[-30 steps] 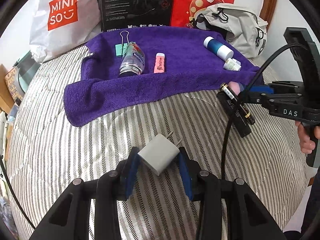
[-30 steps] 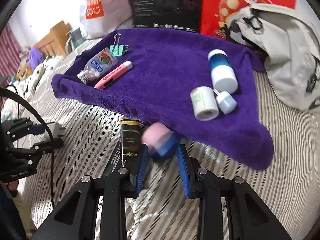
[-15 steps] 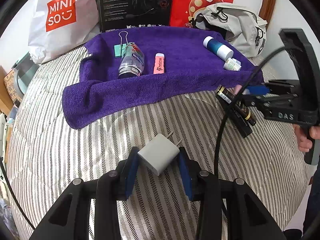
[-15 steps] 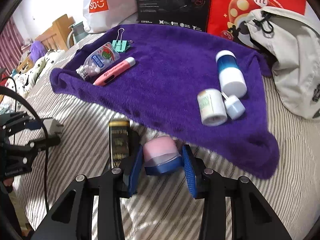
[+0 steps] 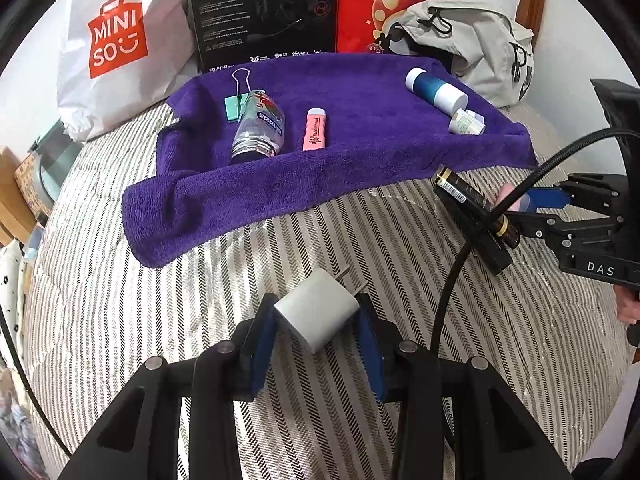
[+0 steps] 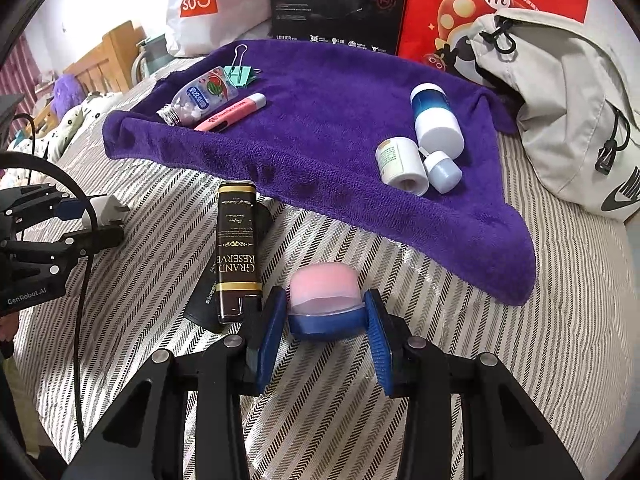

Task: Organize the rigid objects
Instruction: 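Carry the plug in the left gripper while the right carries the compact onto the towel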

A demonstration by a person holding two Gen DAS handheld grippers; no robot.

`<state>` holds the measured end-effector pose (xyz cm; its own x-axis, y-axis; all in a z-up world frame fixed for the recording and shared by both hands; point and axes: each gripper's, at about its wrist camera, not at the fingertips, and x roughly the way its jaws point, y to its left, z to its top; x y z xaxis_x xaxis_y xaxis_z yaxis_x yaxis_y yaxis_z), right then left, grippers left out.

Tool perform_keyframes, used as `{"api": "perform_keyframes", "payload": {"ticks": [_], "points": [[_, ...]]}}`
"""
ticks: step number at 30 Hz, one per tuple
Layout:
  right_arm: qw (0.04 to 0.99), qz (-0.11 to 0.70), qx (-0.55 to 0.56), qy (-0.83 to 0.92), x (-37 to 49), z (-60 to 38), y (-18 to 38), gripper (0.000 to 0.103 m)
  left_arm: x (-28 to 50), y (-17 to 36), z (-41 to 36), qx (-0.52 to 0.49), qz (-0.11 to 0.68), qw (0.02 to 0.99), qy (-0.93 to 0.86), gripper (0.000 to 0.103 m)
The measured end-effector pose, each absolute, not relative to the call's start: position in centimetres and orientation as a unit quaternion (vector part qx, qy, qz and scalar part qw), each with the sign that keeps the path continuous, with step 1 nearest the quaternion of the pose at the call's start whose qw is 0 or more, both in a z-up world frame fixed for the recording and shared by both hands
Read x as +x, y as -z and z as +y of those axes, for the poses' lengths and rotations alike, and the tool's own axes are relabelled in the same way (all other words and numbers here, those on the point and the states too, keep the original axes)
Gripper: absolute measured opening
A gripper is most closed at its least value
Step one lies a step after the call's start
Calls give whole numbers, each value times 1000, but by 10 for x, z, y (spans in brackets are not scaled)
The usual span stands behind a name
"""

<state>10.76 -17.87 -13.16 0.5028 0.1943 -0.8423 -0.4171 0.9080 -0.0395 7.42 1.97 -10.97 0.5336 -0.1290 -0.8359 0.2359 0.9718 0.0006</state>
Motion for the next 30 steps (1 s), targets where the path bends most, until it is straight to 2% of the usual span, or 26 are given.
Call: {"api": "perform_keyframes", "payload": {"ticks": [30], "points": [[866, 443, -62, -223, 128, -191, 81, 37, 105, 62, 23, 24, 452, 882, 127, 37]]}}
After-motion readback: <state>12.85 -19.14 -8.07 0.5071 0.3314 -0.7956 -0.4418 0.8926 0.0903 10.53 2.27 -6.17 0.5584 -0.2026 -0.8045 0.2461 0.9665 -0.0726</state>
